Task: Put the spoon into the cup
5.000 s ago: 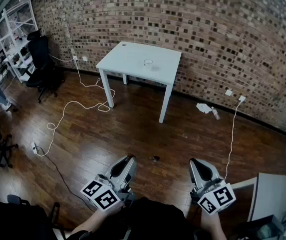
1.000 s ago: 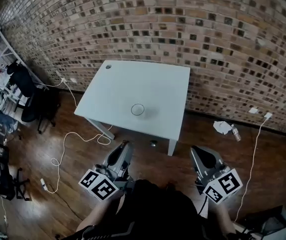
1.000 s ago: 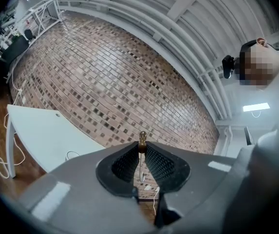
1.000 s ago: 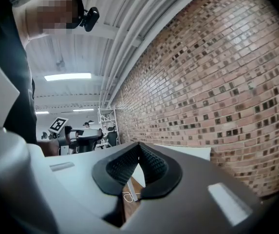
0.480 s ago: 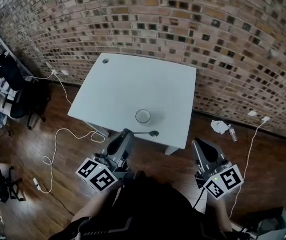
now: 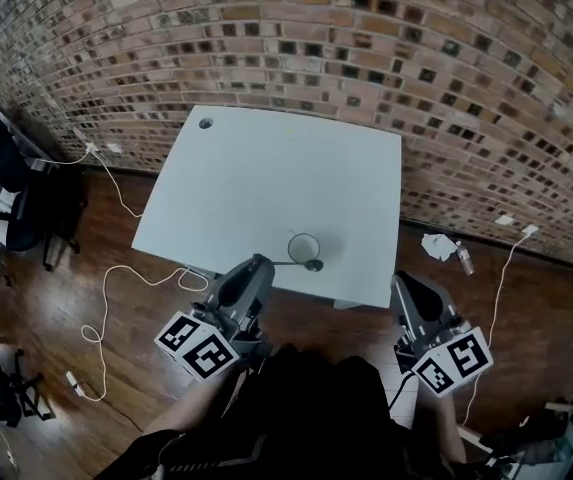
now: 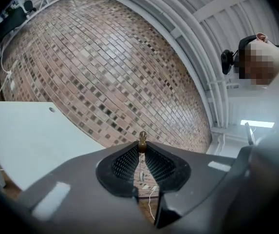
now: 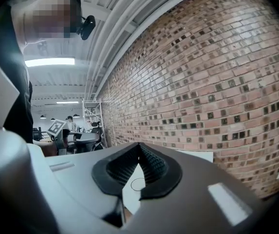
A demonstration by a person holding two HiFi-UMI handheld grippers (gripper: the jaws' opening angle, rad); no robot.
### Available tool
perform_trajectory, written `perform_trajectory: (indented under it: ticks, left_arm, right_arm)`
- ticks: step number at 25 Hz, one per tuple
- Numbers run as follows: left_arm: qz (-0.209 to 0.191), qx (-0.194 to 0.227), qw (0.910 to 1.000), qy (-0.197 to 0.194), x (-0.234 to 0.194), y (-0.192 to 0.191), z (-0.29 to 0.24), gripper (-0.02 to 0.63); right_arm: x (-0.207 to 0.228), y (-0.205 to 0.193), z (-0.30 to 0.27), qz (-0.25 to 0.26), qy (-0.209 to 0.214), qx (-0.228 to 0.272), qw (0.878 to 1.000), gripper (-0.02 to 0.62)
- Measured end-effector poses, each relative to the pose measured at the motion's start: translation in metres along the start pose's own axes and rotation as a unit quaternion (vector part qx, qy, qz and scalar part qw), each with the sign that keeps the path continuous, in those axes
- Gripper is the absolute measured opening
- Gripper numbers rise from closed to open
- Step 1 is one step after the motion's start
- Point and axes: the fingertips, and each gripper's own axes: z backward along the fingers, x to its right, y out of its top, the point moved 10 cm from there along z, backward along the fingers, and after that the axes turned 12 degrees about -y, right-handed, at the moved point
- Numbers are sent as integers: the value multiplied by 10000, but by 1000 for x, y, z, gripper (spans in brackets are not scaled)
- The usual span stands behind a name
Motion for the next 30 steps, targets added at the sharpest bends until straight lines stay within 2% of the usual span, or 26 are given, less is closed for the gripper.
perform_trajectory:
  ticks: [5, 9, 13, 17, 22, 25, 30]
  left_arm:
    - [-37, -86, 9999, -38, -25, 5, -18, 35]
    - [-61, -174, 9993, 313, -42, 0, -36, 35]
    - [-17, -65, 9981, 610, -39, -2, -38, 35]
    - [-112, -226, 9956, 903, -41, -1, -54, 35]
    - [-312, -459, 9925, 1091, -42, -6, -63, 35]
    - [-226, -562, 9915, 1150, -53, -10, -66, 35]
    - [-207, -774, 9930, 867, -76, -8, -65, 35]
  right_arm:
    - [-4, -2, -32, 56, 191, -161, 9997, 6]
    - [19, -1, -58, 28, 377, -184, 9991, 6]
    - [33, 6, -77, 130, 720, -66, 9973, 6]
    - [51, 7, -94, -40, 957, -73, 9954, 6]
    - [68, -4, -102, -194, 1171, -206, 9927, 6]
    - [75, -11, -111, -258, 1052, -283, 9937, 6]
    - [68, -10, -120, -319, 688, -197, 9969, 6]
